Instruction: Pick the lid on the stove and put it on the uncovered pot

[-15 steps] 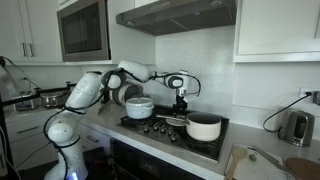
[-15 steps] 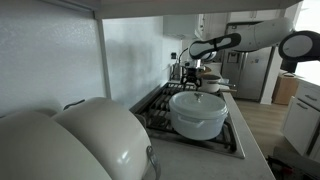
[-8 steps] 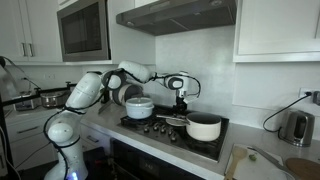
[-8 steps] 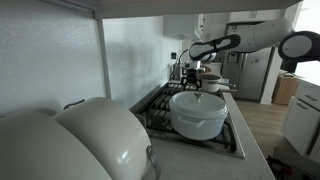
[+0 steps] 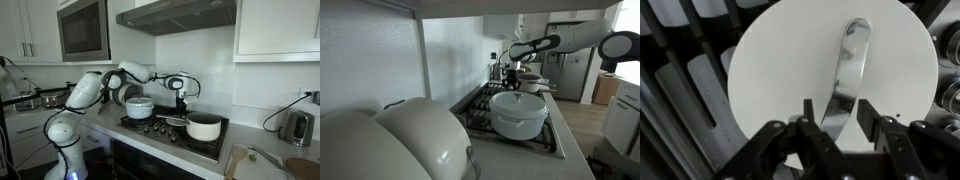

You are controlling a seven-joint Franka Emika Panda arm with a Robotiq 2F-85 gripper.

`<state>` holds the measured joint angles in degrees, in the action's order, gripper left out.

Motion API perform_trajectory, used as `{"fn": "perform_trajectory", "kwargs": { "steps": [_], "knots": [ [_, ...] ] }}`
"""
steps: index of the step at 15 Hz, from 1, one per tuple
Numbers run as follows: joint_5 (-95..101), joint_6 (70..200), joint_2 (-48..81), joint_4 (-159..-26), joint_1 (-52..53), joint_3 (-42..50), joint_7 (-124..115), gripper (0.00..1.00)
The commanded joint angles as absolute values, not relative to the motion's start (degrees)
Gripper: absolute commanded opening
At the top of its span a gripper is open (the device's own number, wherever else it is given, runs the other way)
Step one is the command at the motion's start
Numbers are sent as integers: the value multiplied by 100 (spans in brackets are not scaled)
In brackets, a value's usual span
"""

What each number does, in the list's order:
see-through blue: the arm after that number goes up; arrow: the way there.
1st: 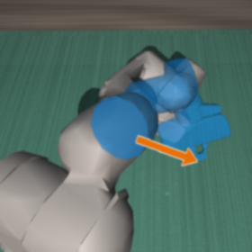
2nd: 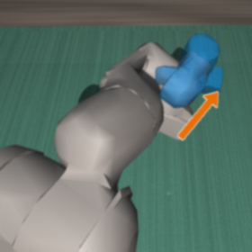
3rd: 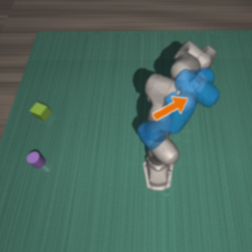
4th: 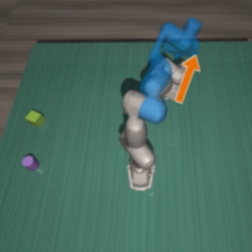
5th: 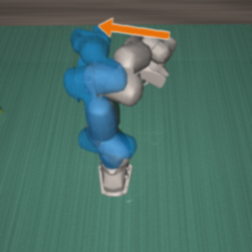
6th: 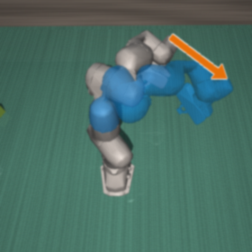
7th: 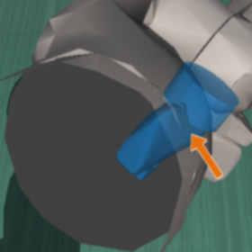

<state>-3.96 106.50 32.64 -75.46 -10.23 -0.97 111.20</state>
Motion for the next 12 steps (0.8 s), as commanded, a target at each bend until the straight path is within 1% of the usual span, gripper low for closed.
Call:
{"fn": "perform_trajectory", "kwargs": {
  "steps": [1, 2, 3, 4, 5, 9, 12],
  "knots": [
    [-373, 10768, 3141, -7699, -1032, -140, 11159, 20],
    [-370, 10775, 3138, -7707, -1030, -140, 11162, 12],
    [-357, 10796, 3135, -7710, -1022, -137, 11155, 5],
    [-346, 10810, 3132, -7721, -1019, -134, 11160, 4],
    [-335, 10813, 3132, -7723, -1015, -132, 11164, 6],
    [-273, 10815, 3147, -7694, -988, -108, 11105, 6],
    [-277, 10673, 3196, -7456, -931, -119, 10957, 6]
  ]
}}
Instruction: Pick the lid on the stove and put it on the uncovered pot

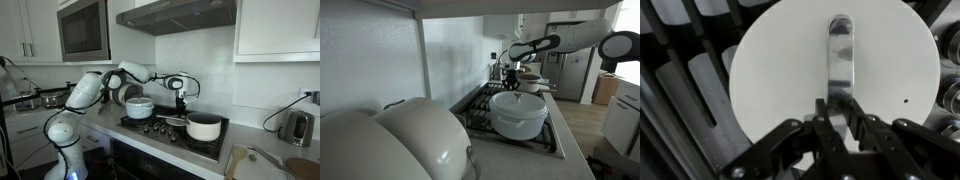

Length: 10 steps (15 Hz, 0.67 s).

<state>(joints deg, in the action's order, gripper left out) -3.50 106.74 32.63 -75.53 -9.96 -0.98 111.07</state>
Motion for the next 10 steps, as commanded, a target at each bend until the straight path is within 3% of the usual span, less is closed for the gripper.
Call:
{"fn": "perform_trajectory", "kwargs": {
  "steps": [1, 10],
  "knots": [
    [-306, 10649, 3194, -7367, -908, -140, 10909, 6],
    [-335, 10517, 3205, -6630, -595, -317, 10447, 6]
  ]
}}
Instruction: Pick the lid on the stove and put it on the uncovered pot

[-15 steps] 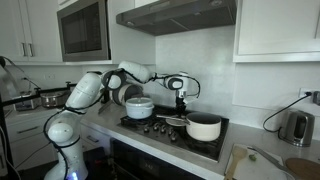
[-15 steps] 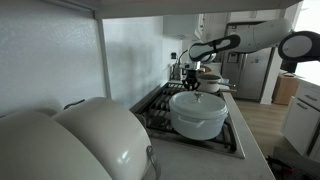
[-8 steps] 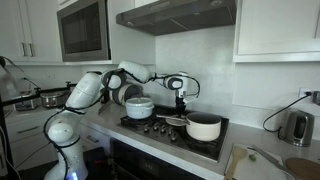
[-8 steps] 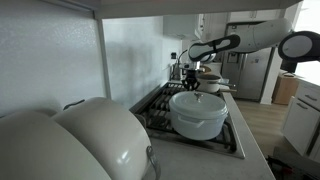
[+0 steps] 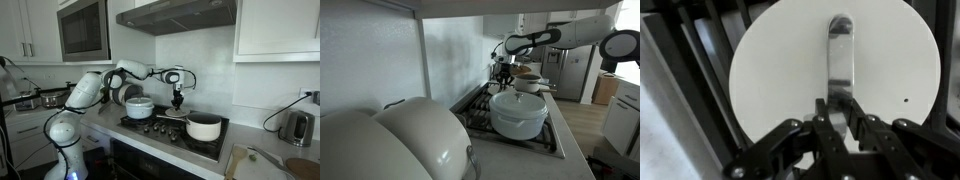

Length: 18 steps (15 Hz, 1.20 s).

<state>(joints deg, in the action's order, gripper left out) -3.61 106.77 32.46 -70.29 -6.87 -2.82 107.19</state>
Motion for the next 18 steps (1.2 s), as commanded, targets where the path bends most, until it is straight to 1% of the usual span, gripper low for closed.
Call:
{"fn": "perform_trajectory", "kwargs": {
  "steps": [1, 9, 13, 18],
  "knots": [
    [-327, 10442, 3253, -6464, -558, -319, 10328, 6],
    [-263, 9192, 3582, -4815, -420, -245, 8877, 6],
    [-259, 8920, 3673, -4366, -457, -100, 8409, 6],
    [-295, 8767, 3702, -4105, -591, 120, 8038, 6]
  ]
}}
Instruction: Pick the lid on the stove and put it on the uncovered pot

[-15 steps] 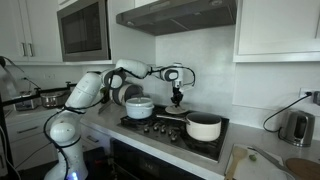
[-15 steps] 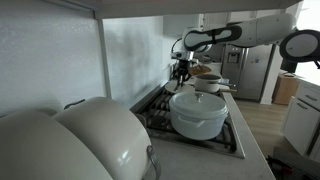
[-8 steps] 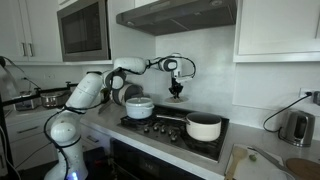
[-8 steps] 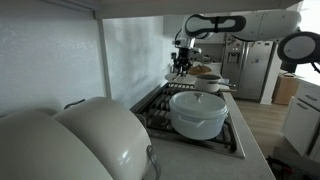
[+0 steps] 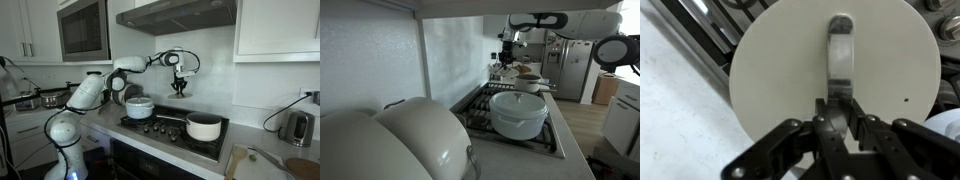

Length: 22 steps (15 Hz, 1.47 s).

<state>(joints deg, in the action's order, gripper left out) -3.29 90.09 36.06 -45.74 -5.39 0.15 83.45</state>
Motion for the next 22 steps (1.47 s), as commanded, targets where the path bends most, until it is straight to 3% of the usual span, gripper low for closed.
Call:
{"fn": "perform_trajectory", "kwargs": {
  "steps": [1, 22],
  "knots": [
    [-300, 8747, 3696, -4081, -631, 166, 7924, 6],
    [-364, 8526, 3451, -4076, -1693, 927, 6512, 6]
  ]
}}
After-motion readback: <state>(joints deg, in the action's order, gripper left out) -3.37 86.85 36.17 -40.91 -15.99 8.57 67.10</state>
